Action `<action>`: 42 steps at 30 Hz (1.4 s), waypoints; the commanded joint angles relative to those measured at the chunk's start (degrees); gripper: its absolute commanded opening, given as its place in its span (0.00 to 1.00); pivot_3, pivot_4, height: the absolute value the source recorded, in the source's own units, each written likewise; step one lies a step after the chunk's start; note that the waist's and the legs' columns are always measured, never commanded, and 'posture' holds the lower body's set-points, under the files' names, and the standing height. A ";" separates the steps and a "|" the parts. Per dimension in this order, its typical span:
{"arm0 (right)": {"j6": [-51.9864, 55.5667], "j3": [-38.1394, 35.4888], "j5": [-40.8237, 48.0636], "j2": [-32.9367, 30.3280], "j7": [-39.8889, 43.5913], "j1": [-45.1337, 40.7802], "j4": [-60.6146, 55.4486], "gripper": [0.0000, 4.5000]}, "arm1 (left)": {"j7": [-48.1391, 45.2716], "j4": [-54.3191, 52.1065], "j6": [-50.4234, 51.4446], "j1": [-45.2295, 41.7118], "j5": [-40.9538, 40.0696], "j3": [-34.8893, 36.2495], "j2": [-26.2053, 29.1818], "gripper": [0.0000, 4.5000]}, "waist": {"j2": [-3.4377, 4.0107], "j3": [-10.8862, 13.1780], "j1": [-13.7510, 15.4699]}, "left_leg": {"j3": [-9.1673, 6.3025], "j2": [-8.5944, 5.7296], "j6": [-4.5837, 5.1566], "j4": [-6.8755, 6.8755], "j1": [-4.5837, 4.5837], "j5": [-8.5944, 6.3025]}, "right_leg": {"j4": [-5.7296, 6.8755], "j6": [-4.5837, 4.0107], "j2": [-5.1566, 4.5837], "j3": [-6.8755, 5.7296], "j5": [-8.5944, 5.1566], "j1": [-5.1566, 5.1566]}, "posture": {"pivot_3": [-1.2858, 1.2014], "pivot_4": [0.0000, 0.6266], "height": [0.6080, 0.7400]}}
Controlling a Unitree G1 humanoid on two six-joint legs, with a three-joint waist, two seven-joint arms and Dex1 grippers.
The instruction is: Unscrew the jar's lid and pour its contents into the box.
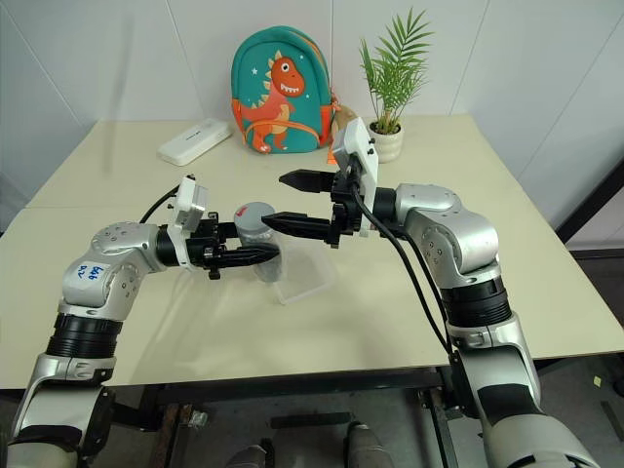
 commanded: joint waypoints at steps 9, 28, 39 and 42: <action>0.36 4.35 -1.35 5.60 -1.43 -2.98 -2.41 0.99 | -1.17 -0.09 -1.41 -2.35 0.42 -0.01 -0.02 0.43 | 0.00 0.00 0.08 | 0.00 0.01 0.00 0.02 -0.02 0.00 | 0.01 0.02 0.02 0.02 0.01 -0.02 | 0.52 0.24 1.00; -1.57 4.01 -4.26 6.61 -2.09 -3.30 0.59 0.57 | -0.66 -0.75 -1.29 -1.97 0.32 0.17 -0.16 0.43 | 0.00 0.00 -0.02 | 0.00 0.01 0.00 0.01 -0.01 0.00 | 0.02 0.03 0.03 0.03 0.02 -0.02 | 0.52 0.24 1.00; 14.08 -15.49 19.62 14.05 -14.95 -6.68 -1.28 0.57 | -0.19 -1.63 -1.22 -0.93 0.21 0.46 -0.02 0.43 | 0.01 0.00 0.06 | 0.00 0.01 0.00 0.00 -0.02 0.00 | 0.06 0.04 0.02 0.04 0.03 -0.02 | 0.52 0.24 1.00; 11.61 -15.30 17.43 11.01 -15.34 -4.65 -4.69 0.57 | 0.25 -2.18 -0.95 -0.40 0.01 0.82 0.07 0.43 | 0.01 0.00 0.12 | -0.01 0.02 0.04 -0.04 -0.01 -0.03 | 0.03 0.04 0.02 0.03 0.03 -0.02 | 0.52 0.24 1.00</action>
